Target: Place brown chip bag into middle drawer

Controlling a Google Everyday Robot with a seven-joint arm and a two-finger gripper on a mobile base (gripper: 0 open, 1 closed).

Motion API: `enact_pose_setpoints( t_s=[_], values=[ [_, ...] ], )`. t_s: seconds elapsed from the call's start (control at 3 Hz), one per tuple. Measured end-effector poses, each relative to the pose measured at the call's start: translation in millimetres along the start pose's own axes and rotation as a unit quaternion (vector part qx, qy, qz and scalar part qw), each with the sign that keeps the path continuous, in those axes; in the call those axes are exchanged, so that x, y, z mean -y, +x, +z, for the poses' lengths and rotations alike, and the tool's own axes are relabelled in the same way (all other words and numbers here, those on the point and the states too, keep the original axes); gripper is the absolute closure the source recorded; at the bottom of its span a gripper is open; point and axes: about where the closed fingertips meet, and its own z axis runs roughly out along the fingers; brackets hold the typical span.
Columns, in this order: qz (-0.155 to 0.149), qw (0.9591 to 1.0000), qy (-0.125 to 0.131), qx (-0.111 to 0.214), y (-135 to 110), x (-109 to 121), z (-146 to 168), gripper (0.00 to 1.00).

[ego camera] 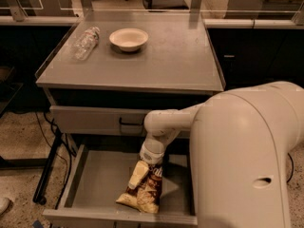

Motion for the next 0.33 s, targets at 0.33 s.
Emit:
enact_pose_setpoints(
  t_s=[0.33],
  values=[
    [0.000, 1.0000, 0.000, 0.000, 0.0, 0.0, 0.0, 0.00]
  ],
)
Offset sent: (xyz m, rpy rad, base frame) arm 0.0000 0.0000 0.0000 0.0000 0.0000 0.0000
